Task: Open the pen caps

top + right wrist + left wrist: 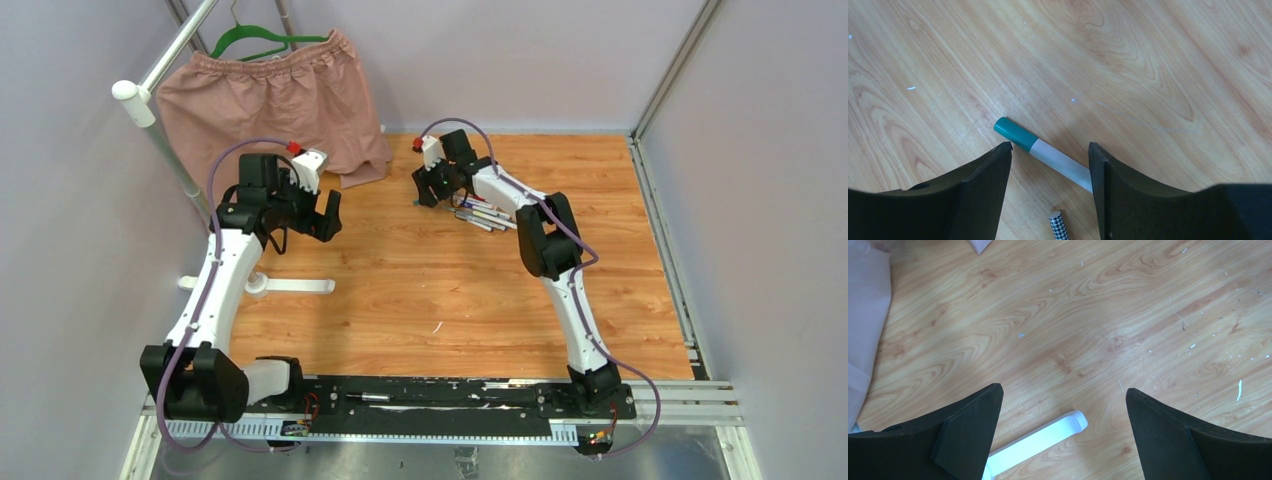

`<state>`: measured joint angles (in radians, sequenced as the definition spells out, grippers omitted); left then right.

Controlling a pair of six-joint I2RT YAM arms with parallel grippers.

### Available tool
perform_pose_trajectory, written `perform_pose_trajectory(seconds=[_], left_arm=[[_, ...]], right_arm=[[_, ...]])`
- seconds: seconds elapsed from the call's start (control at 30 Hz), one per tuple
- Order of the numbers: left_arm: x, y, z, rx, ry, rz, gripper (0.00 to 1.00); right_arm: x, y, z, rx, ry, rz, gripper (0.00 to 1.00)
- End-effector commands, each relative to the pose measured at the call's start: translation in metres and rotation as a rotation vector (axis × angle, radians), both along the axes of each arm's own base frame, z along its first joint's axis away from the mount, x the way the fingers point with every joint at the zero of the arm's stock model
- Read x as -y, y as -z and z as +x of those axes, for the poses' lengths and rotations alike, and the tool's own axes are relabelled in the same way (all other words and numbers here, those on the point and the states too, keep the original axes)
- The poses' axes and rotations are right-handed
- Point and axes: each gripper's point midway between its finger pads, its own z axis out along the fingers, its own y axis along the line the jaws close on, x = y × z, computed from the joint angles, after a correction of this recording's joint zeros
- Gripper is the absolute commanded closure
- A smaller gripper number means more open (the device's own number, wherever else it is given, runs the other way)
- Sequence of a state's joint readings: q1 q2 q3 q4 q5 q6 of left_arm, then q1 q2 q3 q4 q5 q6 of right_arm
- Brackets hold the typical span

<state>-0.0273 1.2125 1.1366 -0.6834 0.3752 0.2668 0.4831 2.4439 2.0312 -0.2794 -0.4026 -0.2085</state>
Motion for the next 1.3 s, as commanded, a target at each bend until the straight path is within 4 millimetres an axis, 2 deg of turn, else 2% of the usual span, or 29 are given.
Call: perform_pose_trajectory(seconds=[0.0, 0.13, 0.3, 0.47, 0.73, 0.87, 1.07, 1.27], left_arm=[[0.003, -0.002, 0.002, -0.012, 0.002, -0.026, 0.0], [0.004, -0.002, 0.002, -0.016, 0.004, -0.034, 0.0], [0.003, -0.011, 0.002, 0.011, 0.004, -0.031, 0.0], [0.004, -0.021, 0.001, 0.031, 0.006, -0.033, 0.0], [0.005, -0.031, 0.003, 0.04, 0.012, -0.035, 0.0], [0.006, -0.033, 0.003, 0.039, 0.01, -0.045, 0.0], [0.008, -0.034, 0.002, 0.038, 0.019, -0.056, 0.0], [0.008, -0.036, 0.003, 0.041, 0.019, -0.057, 0.0]], right_arm=[[0.018, 0.021, -0.006, -0.024, 0.068, -0.11, 0.37], [0.017, 0.003, -0.007, -0.016, 0.04, -0.06, 0.29], [0.031, -0.012, -0.012, -0.016, -0.006, -0.038, 0.19], [0.042, 0.005, -0.016, -0.04, -0.024, -0.096, 0.19], [0.048, 0.029, -0.026, -0.091, -0.007, -0.121, 0.29], [0.052, 0.029, -0.021, -0.079, 0.042, -0.131, 0.48], [0.051, 0.03, -0.019, -0.061, 0.069, -0.111, 0.54], [0.049, 0.034, -0.028, -0.074, 0.066, -0.115, 0.72]])
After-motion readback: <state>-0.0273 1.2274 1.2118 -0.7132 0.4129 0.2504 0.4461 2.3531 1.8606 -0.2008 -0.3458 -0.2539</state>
